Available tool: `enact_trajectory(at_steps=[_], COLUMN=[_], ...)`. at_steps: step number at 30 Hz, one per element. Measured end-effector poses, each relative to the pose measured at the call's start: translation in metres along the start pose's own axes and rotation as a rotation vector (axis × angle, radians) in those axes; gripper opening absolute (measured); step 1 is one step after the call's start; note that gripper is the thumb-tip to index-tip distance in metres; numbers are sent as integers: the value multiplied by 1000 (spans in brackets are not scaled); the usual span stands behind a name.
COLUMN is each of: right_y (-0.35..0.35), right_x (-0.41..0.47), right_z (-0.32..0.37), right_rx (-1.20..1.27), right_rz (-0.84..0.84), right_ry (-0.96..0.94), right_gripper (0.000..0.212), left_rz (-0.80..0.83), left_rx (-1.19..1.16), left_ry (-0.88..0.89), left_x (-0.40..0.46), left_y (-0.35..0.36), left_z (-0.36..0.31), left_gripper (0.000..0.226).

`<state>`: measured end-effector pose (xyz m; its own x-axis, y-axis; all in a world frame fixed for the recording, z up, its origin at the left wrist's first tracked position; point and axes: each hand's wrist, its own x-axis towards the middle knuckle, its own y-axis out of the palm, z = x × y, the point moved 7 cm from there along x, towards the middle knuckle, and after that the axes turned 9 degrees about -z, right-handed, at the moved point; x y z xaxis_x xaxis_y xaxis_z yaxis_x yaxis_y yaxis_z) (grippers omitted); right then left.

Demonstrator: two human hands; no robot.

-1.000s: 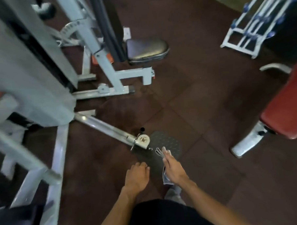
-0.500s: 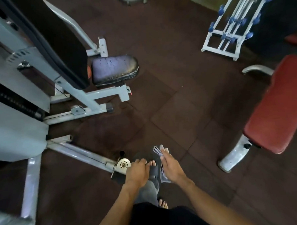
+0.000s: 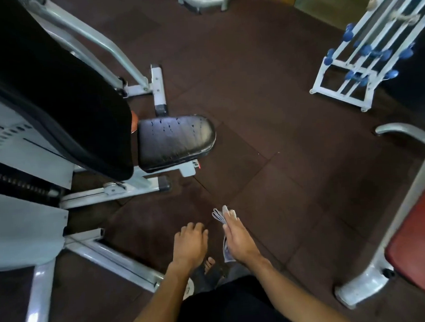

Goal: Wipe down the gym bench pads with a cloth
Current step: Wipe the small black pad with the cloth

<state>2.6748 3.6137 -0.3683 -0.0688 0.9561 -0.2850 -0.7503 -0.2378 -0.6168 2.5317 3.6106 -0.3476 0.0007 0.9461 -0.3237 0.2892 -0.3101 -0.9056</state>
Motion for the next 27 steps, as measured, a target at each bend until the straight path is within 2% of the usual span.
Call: enact_trajectory(at_steps=[5,13,21,27], right_y=[1,5,10,30], right_x=[97,251,374,428], right_z=[29,50,66,76], right_rx=[-8,-32,-152,-302], right_rz=[15,39,-23,-159], right_ry=[-10,-28,-29,-98], right_gripper=[52,51,54,54], left_rz=[-73,-140,-313,-389], left_rx=[-17,-62,-120,-89], left_ry=[-53,-127,-157,-163], left_x=[81,223,334,391], left_y=[-39,-54,-70,-73], left_z=[26,52,74,113], left_gripper=[35,37,37,42])
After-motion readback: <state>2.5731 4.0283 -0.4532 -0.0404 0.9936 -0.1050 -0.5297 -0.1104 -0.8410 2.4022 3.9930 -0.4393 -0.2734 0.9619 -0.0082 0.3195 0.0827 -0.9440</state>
